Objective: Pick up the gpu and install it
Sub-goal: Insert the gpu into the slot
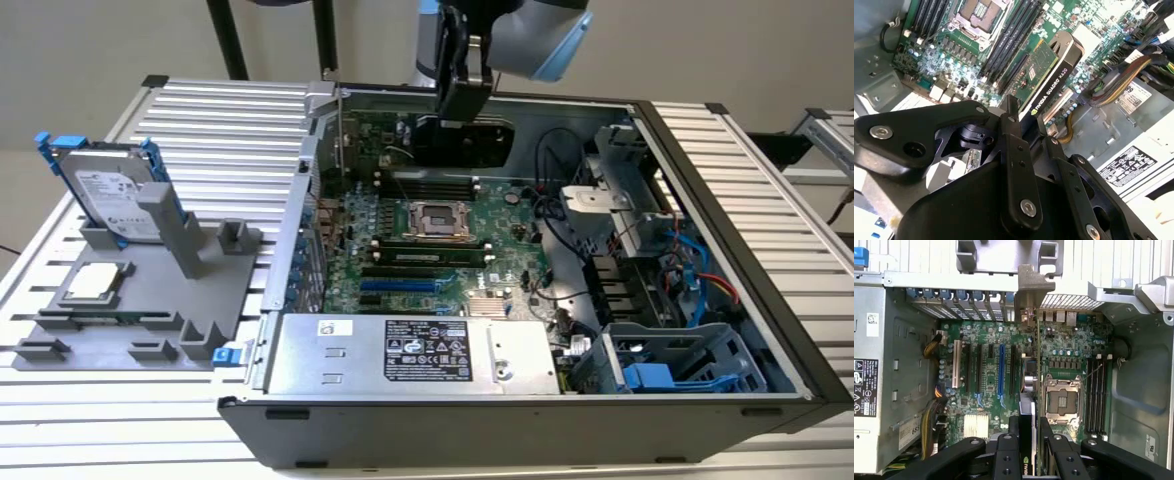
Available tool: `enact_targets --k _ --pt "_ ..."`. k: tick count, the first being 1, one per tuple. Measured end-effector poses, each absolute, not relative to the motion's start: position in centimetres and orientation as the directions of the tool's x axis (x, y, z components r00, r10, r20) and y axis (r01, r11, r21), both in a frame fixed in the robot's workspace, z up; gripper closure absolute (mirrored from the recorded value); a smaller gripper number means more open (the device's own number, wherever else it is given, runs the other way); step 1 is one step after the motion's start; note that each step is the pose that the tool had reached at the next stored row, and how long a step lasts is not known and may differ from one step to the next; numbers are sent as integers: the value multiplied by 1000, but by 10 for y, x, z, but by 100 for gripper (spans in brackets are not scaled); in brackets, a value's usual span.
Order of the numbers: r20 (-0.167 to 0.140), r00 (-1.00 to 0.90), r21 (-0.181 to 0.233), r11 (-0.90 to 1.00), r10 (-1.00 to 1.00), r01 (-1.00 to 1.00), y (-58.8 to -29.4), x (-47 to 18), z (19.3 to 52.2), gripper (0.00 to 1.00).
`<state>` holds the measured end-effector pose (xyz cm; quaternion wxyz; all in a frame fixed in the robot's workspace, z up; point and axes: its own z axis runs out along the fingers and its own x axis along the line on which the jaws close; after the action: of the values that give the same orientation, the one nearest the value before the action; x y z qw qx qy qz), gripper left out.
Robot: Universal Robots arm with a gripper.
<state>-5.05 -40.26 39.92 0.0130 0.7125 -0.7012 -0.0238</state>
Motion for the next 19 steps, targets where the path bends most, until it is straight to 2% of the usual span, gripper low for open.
enact_targets --k 19 --pt "-16 16 48 -16 -1000 -999 -403 -50 392 100"
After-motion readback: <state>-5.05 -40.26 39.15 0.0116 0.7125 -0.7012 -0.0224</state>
